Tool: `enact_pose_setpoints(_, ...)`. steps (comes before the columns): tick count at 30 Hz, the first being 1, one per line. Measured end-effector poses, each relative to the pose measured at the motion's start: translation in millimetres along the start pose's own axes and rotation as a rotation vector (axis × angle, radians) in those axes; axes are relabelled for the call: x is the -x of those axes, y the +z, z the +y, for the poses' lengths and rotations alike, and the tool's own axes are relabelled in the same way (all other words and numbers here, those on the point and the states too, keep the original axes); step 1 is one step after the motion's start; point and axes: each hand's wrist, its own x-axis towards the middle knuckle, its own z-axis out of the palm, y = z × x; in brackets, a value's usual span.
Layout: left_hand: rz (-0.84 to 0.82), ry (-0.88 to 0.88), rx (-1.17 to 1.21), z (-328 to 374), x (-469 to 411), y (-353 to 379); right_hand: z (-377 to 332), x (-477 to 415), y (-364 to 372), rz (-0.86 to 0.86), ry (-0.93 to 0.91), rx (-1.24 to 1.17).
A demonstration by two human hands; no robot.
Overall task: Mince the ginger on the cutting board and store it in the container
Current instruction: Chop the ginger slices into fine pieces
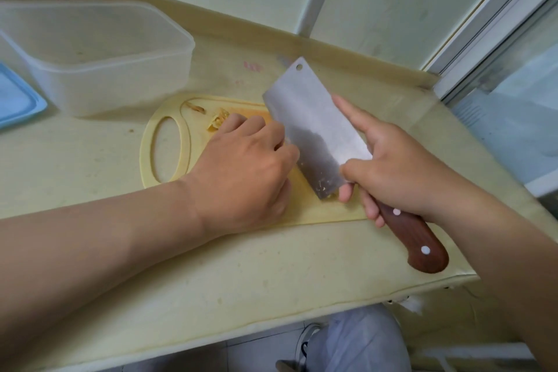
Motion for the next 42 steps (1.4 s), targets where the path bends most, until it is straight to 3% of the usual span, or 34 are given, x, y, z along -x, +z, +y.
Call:
enact_pose_setpoints(4, 0.04, -0.001, -0.009, -0.8, 0.4, 1.9, 13.8, -2.4, -7.3, -0.037, 0.03, -0.016)
enact_pose_setpoints(26, -0.119, -0.038, -0.058, 3.9, -2.2, -2.3, 51.4, -52.7, -68.1, -0.073, 0.023, 0.114)
enact_pose_setpoints(38, -0.132, -0.057, -0.089, 3.0, -9.5, -21.2, 40.5, -30.3, -19.4, -0.029, -0.155, -0.351)
enact_pose_setpoints(42, -0.349, -0.12, -0.122, -15.0, -12.5, -44.9, 43.6, -22.3, -1.7, -0.009, -0.162, -0.412)
